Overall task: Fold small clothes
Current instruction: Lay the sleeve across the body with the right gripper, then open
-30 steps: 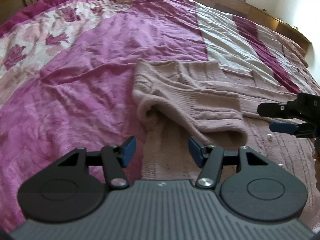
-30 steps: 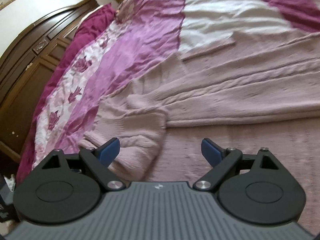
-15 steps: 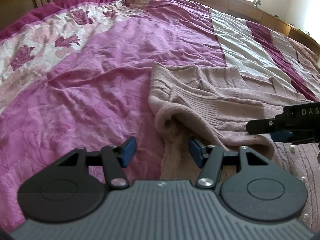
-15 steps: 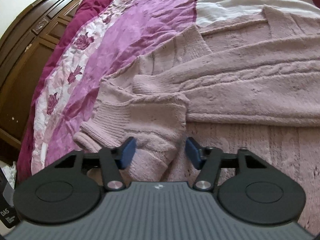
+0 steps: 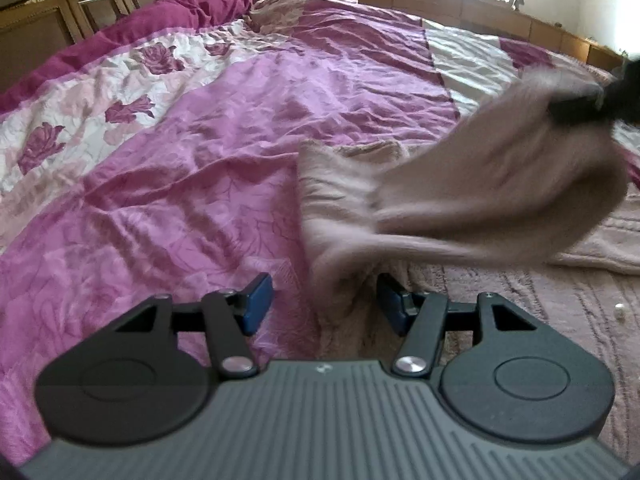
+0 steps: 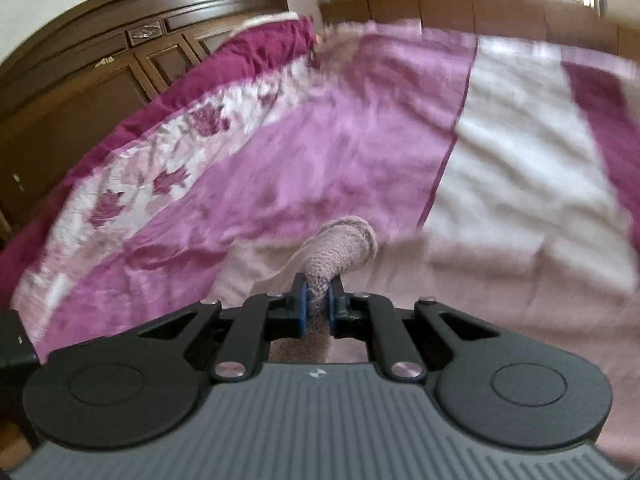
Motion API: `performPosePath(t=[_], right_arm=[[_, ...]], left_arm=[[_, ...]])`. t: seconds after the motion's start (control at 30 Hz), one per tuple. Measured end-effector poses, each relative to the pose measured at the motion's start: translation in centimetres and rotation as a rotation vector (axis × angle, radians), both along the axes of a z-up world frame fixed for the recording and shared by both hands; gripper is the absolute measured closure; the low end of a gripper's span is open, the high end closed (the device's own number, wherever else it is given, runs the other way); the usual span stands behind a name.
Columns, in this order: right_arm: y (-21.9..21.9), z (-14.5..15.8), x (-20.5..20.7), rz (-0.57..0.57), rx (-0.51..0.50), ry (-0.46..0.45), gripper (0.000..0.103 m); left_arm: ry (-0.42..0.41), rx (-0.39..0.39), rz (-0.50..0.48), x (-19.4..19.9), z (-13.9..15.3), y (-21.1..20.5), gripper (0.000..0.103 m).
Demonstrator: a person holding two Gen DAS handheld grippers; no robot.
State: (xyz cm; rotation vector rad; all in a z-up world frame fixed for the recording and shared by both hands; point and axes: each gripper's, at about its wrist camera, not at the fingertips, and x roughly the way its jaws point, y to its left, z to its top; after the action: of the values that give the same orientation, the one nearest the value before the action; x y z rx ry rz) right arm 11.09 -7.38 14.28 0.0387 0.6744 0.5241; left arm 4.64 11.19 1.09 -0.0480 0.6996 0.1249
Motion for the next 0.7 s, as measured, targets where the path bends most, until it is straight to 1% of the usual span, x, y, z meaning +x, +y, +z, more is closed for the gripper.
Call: performPosePath(t=[0.1,0.17,0.27,0.4,0.5,0.57,0.6,0.67,0.7], right_arm=[[-1.3,1.1,0.5,-0.033,-0.056,-0.074,0.093],[-2.6,0.6,1.1,-0.072,-0.077,-0.078,0.093],[-4.4,-1.7,1.9,-0.115,-0.091,-0.027,0.093],[-5.9,-5.8,2.5,-0.146,-0.119,0.053,0.093],[-6.9,-8.6,2.8,-0.179,-0.086,0.115,0.092],[-7.6,-9.7,2.9,-0.202,-0.050,0.145,0.091],[-7.6,-10.0,2.8,-0.211,-0.036,0.145,0.090],[-7.7,-10.3,2.4,-0.222,-0.024,0.151,0.082],[-7.8,-10.3,2.2,-0.229,-0.021,0.149,0.074]], left_arm=[[0.007,0.040,-0.030,0.0,-0.3,-0.7,0.043],[0.012,0.063,-0.034,0.1,-0.6,-1.0,0.043],[0.024,0.076,-0.033,0.3,-0.9,-1.2,0.042],[0.026,0.075,-0.035,0.3,-1.0,-1.2,0.041],[0.027,0.082,-0.041,0.3,-1.1,-1.2,0.041],[0.029,0.088,-0.043,0.4,-1.1,-1.3,0.041],[0.030,0.091,-0.044,0.4,-1.0,-1.3,0.041],[0.032,0.093,-0.045,0.4,-0.9,-1.4,0.041],[0.033,0.092,-0.047,0.4,-0.9,-1.4,0.041]])
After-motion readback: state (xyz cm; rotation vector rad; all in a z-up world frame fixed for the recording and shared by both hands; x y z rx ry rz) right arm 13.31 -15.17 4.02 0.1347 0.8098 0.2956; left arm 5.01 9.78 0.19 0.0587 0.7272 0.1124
